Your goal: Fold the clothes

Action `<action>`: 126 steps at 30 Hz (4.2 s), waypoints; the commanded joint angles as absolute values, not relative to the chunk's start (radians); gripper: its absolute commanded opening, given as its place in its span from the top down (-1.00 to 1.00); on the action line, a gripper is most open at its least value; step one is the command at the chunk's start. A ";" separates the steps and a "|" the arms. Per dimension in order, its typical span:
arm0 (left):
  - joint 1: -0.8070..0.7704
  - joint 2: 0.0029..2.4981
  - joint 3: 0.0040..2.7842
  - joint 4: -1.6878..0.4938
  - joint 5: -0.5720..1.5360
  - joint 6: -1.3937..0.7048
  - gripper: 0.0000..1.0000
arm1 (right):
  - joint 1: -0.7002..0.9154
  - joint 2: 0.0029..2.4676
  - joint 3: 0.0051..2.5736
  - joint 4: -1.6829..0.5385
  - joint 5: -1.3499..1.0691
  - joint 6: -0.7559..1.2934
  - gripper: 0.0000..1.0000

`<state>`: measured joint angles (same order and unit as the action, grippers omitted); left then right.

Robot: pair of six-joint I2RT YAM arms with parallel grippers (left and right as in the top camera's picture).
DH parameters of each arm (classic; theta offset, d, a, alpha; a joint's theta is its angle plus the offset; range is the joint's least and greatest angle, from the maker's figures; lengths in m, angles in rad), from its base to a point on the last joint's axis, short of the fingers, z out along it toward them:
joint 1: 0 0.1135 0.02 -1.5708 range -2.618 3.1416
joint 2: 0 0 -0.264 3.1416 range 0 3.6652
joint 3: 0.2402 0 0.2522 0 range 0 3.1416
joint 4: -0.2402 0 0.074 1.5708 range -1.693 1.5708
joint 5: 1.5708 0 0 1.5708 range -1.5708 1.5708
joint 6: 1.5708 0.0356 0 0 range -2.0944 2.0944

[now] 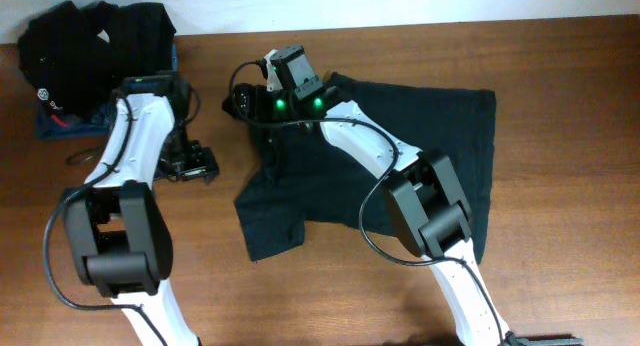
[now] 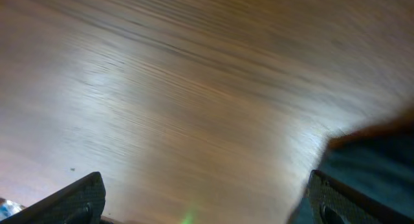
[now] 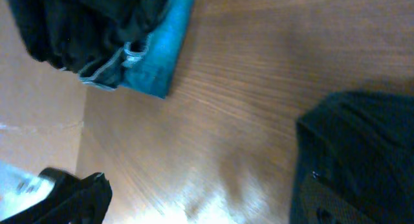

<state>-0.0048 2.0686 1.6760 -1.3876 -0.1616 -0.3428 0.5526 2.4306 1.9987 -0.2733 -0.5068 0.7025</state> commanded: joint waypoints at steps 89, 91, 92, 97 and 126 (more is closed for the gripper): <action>-0.174 2.186 1.681 -1.153 -0.550 -0.284 -0.98 | 0.204 2.442 2.027 -0.801 -0.564 0.191 -0.98; -0.174 2.184 1.692 -1.185 -0.551 -0.323 -0.98 | 0.212 2.441 2.027 -0.792 -0.565 0.191 -0.98; -0.173 2.180 1.699 -1.199 -0.560 -0.348 -0.98 | 0.215 2.441 2.027 -0.783 -0.569 0.191 -0.98; -0.157 2.175 1.729 -1.206 -0.608 -0.385 -0.98 | 0.219 2.441 2.027 -0.725 -0.706 0.223 -0.98; -0.028 2.175 1.770 -1.245 -0.538 -0.434 -0.98 | 0.367 2.442 2.027 -0.698 -0.371 0.908 -0.98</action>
